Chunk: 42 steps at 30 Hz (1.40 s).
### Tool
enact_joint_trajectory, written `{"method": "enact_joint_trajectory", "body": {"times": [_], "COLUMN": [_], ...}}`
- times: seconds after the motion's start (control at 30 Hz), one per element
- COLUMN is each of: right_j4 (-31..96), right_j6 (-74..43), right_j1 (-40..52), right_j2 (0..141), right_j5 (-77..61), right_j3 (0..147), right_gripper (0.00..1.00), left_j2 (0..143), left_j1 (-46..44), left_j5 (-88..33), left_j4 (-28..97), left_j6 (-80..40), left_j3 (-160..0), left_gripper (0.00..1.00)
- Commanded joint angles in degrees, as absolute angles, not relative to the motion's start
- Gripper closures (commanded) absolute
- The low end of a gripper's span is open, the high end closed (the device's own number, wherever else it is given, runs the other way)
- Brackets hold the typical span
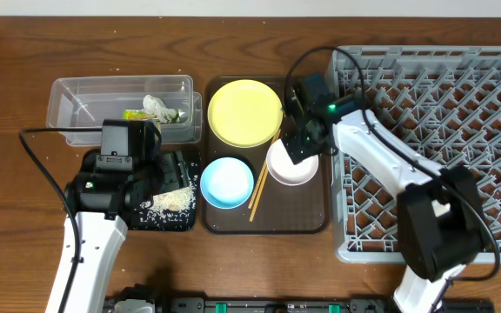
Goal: Sort waste into correct bins and load items into the dishwasher rack
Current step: 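Reach the right gripper to the pink bowl and grasp its rim, then carry the pink bowl with the right gripper and set it in the rack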
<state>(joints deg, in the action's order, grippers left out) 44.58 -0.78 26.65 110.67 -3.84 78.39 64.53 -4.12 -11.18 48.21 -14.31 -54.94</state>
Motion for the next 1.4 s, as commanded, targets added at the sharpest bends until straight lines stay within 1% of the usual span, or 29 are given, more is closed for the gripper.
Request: {"method": "enact_joint_trajectory", "body": {"times": [0.0, 0.07, 0.17, 0.2, 0.3, 0.5, 0.6, 0.67, 0.9, 1.07, 1.13, 1.37], "right_j4": [45.3, 46.0, 46.8, 47.0, 47.3, 48.3, 49.0, 49.8, 50.8, 50.9, 50.8, 47.4], "right_j6": [-2.2, -2.6, -2.7, -2.8, -2.8, -3.0, -3.6, -4.5, -6.2, -6.5, -6.7, -8.3], "right_j1": [27.1, 27.0, 26.9, 26.9, 26.9, 26.9, 26.9, 26.9, 26.9, 26.4, 26.2, 25.8], "right_j2": [111.7, 111.8, 111.8, 111.8, 111.8, 111.8, 111.8, 111.8, 111.6, 107.8, 104.9, 95.0], "right_j5": [-3.0, -2.8, -2.8, -2.8, -2.8, -2.7, -1.7, -0.4, -0.2, 0.3, 3.5, 23.8], "right_j3": [79.0, 79.0, 79.0, 79.0, 79.0, 79.0, 79.0, 79.0, 79.0, 80.3, 81.4, 83.4], "right_gripper": [0.45, 0.53, 0.69, 0.73, 0.82, 0.95, 0.99, 0.99, 0.99, 0.99, 0.99, 0.99], "left_j2": [64.7, 64.7, 64.7, 64.8, 64.7, 64.7, 64.7, 64.7, 64.7, 64.7, 64.7, 64.7], "left_j1": [-3.8, -3.8, -3.8, -3.8, -3.8, -3.8, -3.8, -3.8, -3.8, -3.8, -3.8, -3.8], "left_j5": [-10.4, -10.4, -10.4, -10.4, -10.4, -10.4, -10.4, -10.4, -10.4, -10.4, -10.4, -10.4], "left_j4": [48.4, 48.4, 48.4, 48.4, 48.4, 48.4, 48.4, 48.4, 48.4, 48.4, 48.4, 48.4], "left_j6": [-13.6, -13.6, -13.6, -13.6, -13.6, -13.6, -13.6, -13.6, -13.6, -13.6, -13.6, -13.6], "left_j3": [-54.6, -54.6, -54.6, -54.6, -54.6, -54.6, -54.6, -54.6, -54.6, -54.6, -54.6, -54.6], "left_gripper": [0.27, 0.28, 0.28, 0.28, 0.27, 0.28, 0.28, 0.28, 0.28, 0.28, 0.28, 0.28]}}
